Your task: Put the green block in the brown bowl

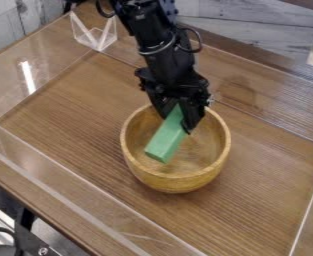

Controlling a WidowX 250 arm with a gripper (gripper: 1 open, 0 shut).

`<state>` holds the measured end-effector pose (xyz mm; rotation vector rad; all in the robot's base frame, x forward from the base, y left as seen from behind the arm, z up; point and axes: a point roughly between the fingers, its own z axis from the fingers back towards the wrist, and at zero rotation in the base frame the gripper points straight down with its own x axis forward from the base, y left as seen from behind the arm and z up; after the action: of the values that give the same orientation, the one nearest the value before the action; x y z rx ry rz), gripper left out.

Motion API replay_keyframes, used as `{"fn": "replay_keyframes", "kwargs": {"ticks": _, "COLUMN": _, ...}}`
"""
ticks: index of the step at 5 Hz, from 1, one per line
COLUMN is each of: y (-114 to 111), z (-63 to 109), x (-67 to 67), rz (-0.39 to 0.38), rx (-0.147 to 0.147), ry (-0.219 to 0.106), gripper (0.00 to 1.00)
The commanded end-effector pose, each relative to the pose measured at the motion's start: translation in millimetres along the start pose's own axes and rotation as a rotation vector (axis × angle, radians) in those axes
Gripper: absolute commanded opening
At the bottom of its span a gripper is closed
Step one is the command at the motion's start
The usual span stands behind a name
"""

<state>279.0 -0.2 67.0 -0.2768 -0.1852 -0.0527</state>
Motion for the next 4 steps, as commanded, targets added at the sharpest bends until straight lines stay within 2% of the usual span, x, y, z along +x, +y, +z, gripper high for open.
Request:
{"fn": "replay_keyframes", "kwargs": {"ticks": 1, "y": -2.2, "z": 11.5, "x": 13.1, "rz": -0.021, "rx": 0.007, "ry": -0.047, "gripper": 0.0}}
{"fn": "replay_keyframes", "kwargs": {"ticks": 4, "y": -2.8, "z": 11.2, "x": 13.3, "rz": -0.019, "rx": 0.001, "ry": -0.036, "gripper": 0.0}}
